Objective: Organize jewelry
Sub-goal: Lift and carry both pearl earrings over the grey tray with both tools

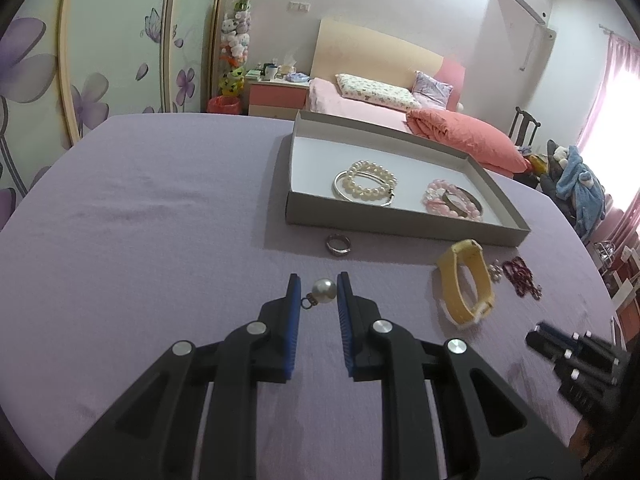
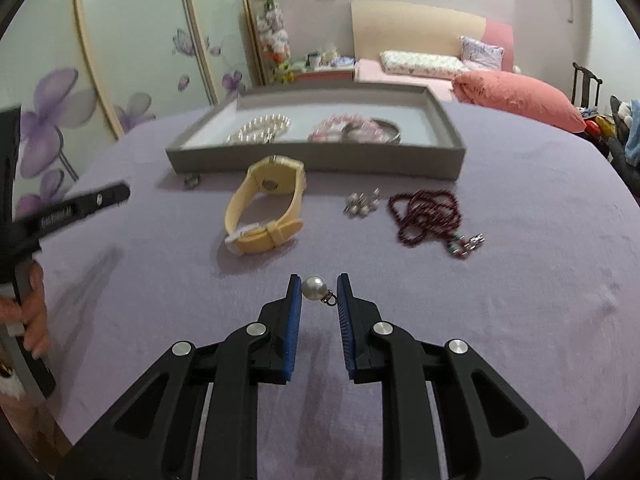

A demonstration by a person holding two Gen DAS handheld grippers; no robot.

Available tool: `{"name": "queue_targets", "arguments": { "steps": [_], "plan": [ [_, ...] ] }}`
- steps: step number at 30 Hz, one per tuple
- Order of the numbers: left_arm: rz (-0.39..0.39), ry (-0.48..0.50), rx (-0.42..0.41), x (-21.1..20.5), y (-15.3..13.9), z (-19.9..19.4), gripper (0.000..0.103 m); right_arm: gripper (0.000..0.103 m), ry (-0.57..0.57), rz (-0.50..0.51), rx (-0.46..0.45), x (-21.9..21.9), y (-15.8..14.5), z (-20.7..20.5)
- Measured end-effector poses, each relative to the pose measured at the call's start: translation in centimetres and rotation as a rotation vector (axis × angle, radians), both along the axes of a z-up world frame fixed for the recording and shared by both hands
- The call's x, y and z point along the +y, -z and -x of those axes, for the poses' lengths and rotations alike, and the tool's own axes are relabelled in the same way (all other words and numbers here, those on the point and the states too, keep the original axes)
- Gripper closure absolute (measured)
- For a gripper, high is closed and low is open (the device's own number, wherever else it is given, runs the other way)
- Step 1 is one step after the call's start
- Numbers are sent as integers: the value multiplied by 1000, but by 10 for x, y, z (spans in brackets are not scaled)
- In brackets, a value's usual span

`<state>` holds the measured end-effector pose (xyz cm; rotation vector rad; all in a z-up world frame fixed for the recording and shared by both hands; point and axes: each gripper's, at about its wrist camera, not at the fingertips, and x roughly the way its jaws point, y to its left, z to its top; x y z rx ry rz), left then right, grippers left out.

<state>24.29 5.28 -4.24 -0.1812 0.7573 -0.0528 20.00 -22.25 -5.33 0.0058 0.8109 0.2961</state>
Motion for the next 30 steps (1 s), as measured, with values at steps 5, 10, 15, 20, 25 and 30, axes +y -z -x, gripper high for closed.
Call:
{"name": "queue_targets", "arguments": {
  "steps": [5,10,15,20,25,30],
  "plan": [
    [4,20,-11,-3,-4,18,84,84,11,-12,-24,-4,-8,3],
    [12,29,-19,-5,-8,27,84,84,8,-20,-29,-3,-10,4],
    [10,30,-72,-8,-19,34,84,84,25,-32,-83,-7,-21,8],
    [-2,24,-186,-11,-39,47,84,84,42,-43,-186,-13,-44,15],
    [-11,24,-291,-15,-55,60,84,84,57,-64,-306,-19,-64,24],
    [-23,23,-376,-19,-68,71,84,84,60,-82,-413,-19,-81,31]
  ]
}}
